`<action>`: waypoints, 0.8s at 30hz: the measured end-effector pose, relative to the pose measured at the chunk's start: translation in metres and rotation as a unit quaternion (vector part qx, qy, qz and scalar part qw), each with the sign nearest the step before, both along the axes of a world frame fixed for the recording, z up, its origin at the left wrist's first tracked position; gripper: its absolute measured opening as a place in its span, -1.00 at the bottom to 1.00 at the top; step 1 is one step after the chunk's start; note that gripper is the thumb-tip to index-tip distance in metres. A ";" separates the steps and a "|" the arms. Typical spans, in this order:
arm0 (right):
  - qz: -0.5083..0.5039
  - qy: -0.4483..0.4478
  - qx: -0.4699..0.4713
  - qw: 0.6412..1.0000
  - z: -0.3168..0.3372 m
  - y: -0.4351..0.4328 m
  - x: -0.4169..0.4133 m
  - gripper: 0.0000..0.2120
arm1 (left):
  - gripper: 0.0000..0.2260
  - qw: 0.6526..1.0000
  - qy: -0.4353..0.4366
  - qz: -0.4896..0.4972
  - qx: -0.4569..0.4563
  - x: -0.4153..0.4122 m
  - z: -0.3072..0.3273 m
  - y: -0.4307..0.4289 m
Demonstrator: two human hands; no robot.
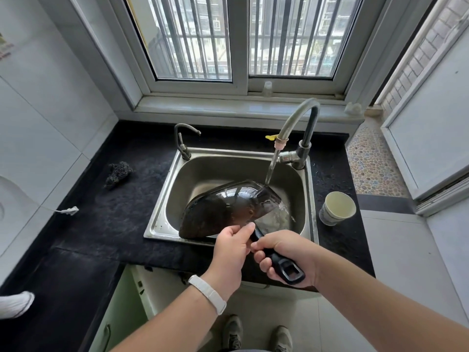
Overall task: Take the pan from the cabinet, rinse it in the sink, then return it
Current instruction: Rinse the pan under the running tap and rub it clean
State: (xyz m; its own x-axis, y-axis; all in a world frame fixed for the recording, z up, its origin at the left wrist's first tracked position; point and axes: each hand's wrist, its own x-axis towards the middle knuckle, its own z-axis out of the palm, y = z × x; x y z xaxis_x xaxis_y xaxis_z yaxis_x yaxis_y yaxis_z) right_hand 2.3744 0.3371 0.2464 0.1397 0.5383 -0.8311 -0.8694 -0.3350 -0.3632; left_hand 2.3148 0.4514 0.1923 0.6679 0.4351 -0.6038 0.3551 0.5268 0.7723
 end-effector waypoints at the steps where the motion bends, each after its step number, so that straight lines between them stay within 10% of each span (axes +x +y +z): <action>1: 0.003 -0.003 -0.001 1.000 0.000 0.001 -0.001 -0.84 | -0.80 1.000 -0.001 0.003 0.000 -0.001 0.001 0.001; 24: -0.067 0.004 -0.011 0.998 0.006 -0.027 -0.019 -0.89 | -0.71 0.998 -0.004 -0.066 0.002 -0.005 -0.003 -0.021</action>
